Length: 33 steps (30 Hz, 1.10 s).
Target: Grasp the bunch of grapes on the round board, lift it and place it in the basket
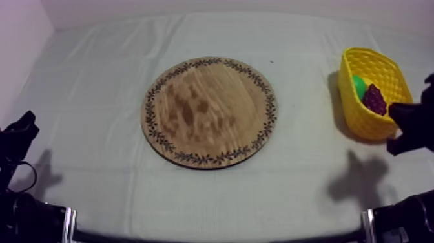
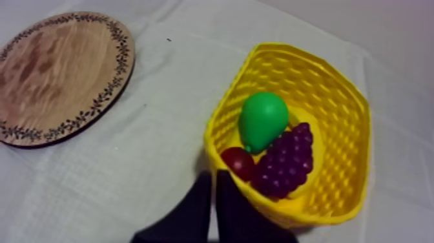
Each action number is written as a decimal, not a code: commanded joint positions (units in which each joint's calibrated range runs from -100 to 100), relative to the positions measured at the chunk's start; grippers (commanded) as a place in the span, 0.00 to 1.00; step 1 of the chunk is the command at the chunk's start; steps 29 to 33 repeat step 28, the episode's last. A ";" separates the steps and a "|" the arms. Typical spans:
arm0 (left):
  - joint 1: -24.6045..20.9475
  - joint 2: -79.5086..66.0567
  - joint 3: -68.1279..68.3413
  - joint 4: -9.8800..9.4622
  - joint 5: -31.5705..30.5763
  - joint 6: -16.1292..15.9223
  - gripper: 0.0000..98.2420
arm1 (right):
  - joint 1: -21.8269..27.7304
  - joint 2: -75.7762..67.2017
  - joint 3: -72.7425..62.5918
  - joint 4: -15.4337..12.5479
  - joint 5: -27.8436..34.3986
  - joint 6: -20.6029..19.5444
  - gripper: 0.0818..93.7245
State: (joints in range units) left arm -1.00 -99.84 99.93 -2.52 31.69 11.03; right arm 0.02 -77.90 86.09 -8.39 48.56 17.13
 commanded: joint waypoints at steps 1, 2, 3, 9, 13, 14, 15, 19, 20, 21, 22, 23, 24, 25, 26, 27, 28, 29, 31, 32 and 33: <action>0.02 0.02 -0.04 0.01 0.00 -0.01 0.00 | 0.27 -5.12 3.68 -1.63 -0.15 -1.34 0.00; 0.02 0.02 -0.04 0.01 0.00 -0.01 0.00 | 0.44 -6.29 4.75 -1.84 -0.13 -1.47 0.00; 0.02 0.02 -0.04 0.01 0.00 0.00 0.00 | 0.53 -7.45 5.56 -1.87 -0.14 -1.87 0.00; 0.02 0.02 -0.04 0.01 0.00 -0.02 0.00 | 0.73 -13.96 8.12 0.01 -0.64 -7.48 0.00; 0.02 0.02 -0.04 0.01 0.00 -0.01 0.00 | 0.14 -16.74 10.53 3.75 -4.58 -11.16 0.00; 0.02 0.02 -0.04 0.01 0.00 0.00 0.00 | 0.14 -17.05 11.25 4.62 -5.96 -10.87 0.00; 0.02 0.02 -0.04 0.01 0.00 0.00 0.00 | 0.16 -17.26 11.81 5.27 -7.03 -10.05 0.00; 0.02 0.02 -0.04 0.01 0.00 -0.01 0.00 | 0.25 -17.65 12.90 6.43 -8.93 -5.32 0.00; 0.02 0.02 -0.04 0.01 0.00 -0.01 0.00 | 0.26 -17.68 13.04 6.54 -9.15 -4.60 0.00; 0.02 0.02 -0.04 0.01 0.00 -0.01 0.00 | 0.27 -17.71 13.14 6.62 -9.36 -4.14 0.00; 0.02 0.02 -0.04 0.01 0.00 -0.01 0.00 | 0.27 -17.73 13.20 6.67 -9.51 -3.94 0.00; 0.02 0.02 -0.04 0.01 0.00 -0.01 0.00 | 0.30 -17.74 13.28 6.71 -9.61 -3.95 0.00; 0.02 0.02 -0.04 0.01 0.00 -0.01 0.00 | 0.34 -17.75 13.34 6.72 -9.68 -4.07 0.00; 0.02 0.02 -0.04 0.01 0.00 -0.01 0.00 | 0.37 -17.76 13.38 6.73 -9.73 -4.26 0.00; 0.02 0.02 -0.04 0.01 0.00 -0.01 0.00 | 0.39 -17.76 13.41 6.74 -9.77 -4.47 0.00; 0.02 0.02 -0.04 0.01 0.00 -0.01 0.00 | 0.40 -17.76 13.42 6.74 -9.79 -4.65 0.00; 0.02 0.02 -0.04 0.01 0.00 -0.01 0.00 | 0.41 -17.76 13.44 6.74 -9.81 -4.80 0.00; 0.02 0.02 -0.04 0.01 0.00 -0.01 0.00 | 0.41 -17.76 13.44 6.74 -9.81 -4.80 0.00; 0.02 0.02 -0.04 0.01 0.00 -0.01 0.00 | 0.41 -17.76 13.44 6.74 -9.81 -4.80 0.00; 0.02 0.02 -0.04 0.01 0.00 -0.01 0.00 | 0.41 -17.76 13.44 6.74 -9.81 -4.80 0.00; 0.02 0.02 -0.04 0.01 0.00 -0.01 0.00 | 0.41 -17.76 13.44 6.74 -9.81 -4.80 0.00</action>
